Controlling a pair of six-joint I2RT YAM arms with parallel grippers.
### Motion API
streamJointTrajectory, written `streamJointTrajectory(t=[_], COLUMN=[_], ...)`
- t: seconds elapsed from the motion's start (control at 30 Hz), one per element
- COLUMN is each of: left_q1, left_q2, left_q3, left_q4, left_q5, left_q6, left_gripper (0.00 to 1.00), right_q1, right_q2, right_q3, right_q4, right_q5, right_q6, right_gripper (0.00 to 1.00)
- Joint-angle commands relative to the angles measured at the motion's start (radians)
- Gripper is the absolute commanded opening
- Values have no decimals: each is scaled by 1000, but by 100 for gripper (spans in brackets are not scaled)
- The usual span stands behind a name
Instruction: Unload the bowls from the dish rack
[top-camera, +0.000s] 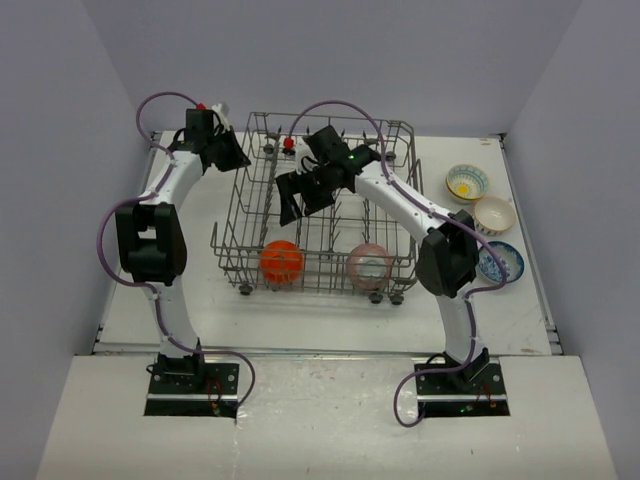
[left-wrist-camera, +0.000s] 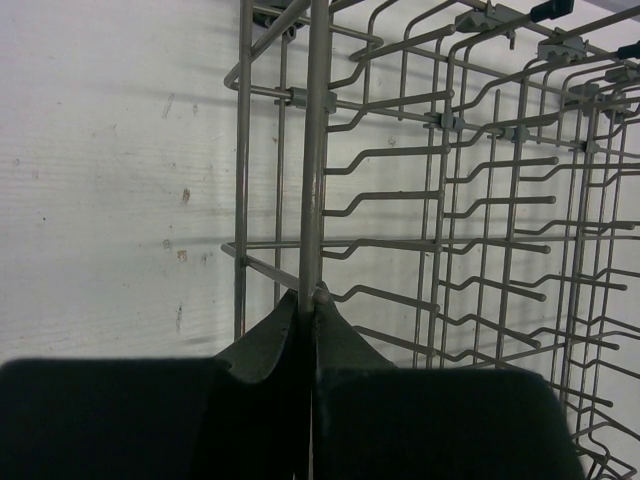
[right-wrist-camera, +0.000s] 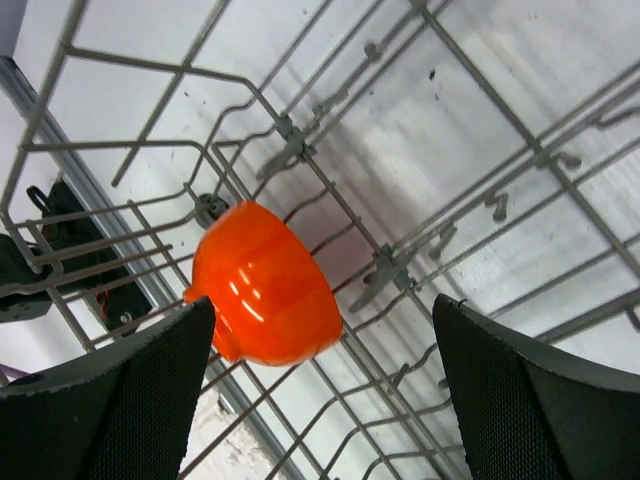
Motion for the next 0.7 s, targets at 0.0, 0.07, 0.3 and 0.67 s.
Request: streamJointTrajectory(t=[0.0,0.07,0.3,0.67], left_q1=[39,39,39,39], left_q2=[62,62,57,52], left_q3=[-67,-67,-69,-73], left_q4=[-150,-150,-149,-149], left_q5=[-135,-132,-132,-122], left_q6=[-2,-4,-1,5], left_gripper=[0,0,0,0], right_q1=[7,16,21,52], right_q2=[85,98,119,135], right_q3=[144,189,218,189], right_q4=[-91,-92,-100,-108], right_q5=[-41,-52,-149,-216], right_q6=[-45,-47,-62,-113], right_gripper=[89,89,89,87])
